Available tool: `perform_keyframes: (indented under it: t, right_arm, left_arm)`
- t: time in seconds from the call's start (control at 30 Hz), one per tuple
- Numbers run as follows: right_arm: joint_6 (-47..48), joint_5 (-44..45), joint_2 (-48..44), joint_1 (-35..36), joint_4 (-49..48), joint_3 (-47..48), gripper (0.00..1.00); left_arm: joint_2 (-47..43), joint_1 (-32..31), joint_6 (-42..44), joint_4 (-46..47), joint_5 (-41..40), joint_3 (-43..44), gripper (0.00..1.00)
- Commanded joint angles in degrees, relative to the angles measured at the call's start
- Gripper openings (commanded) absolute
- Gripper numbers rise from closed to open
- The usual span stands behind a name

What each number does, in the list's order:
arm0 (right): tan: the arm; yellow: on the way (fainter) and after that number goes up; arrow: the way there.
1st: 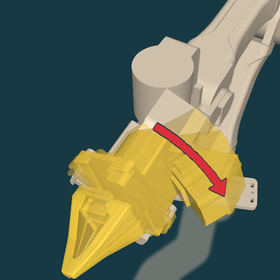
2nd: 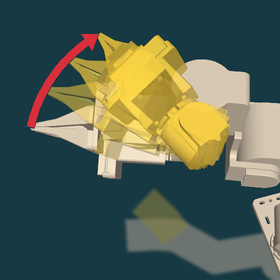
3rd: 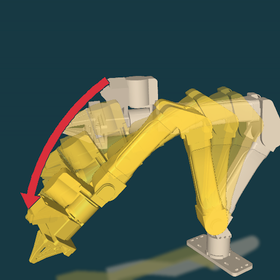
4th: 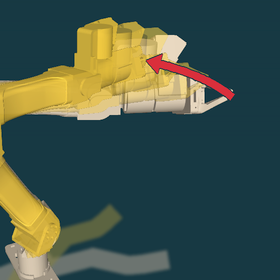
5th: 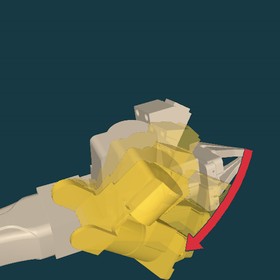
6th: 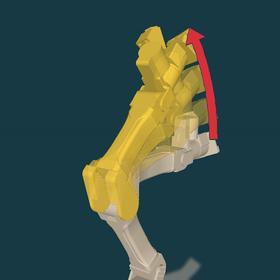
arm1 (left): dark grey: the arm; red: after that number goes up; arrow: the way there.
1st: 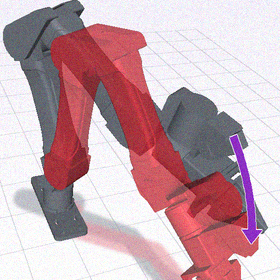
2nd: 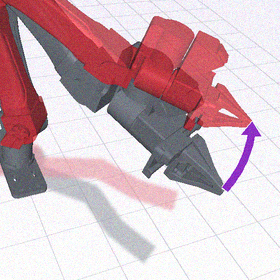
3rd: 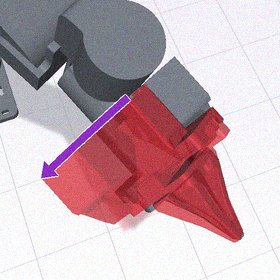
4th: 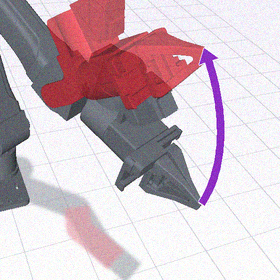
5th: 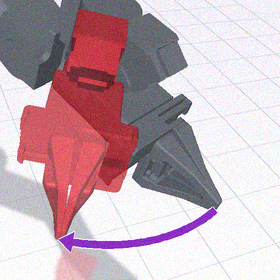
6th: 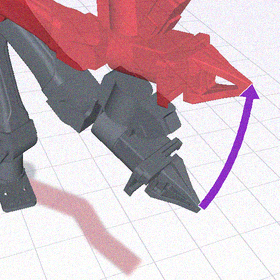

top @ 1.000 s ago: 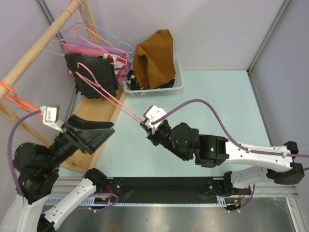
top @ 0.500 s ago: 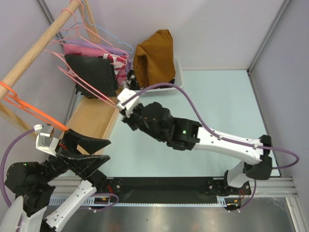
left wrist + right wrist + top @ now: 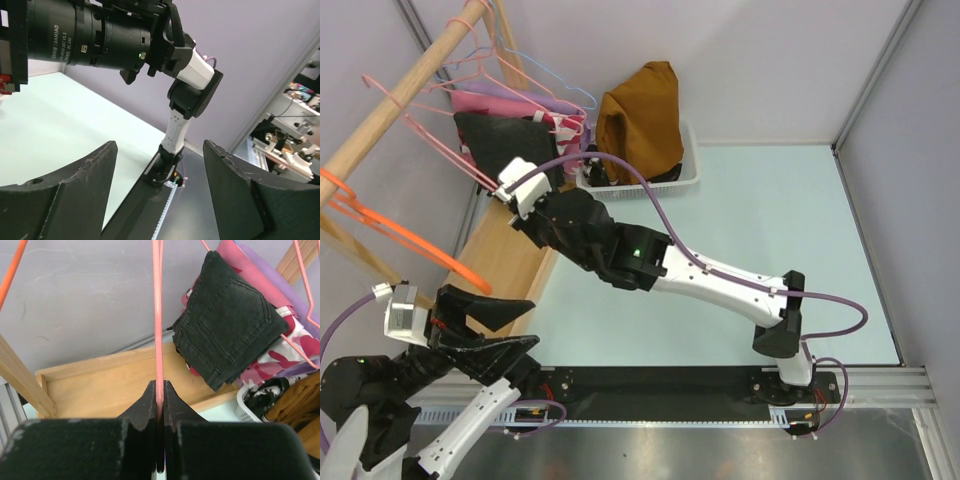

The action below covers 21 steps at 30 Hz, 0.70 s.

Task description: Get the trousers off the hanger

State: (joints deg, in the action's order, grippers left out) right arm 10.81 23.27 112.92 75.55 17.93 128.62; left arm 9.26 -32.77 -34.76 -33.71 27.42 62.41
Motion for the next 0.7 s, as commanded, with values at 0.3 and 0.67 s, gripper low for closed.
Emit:
perform_keyframes:
  t: [0.3, 0.67]
  right_arm:
    - [-0.96, -0.59, 3.71, 0.3, 1.05, 3.41, 0.0]
    - [-4.82, 0.02, -2.44, 1.53, -3.07, -8.89, 0.1]
  left_arm:
    - [0.5, -0.18, 6.46, -5.22, -1.67, 4.12, 0.76]
    - [-0.03, -0.18, 4.09, -4.96, 1.05, 0.35, 0.77]
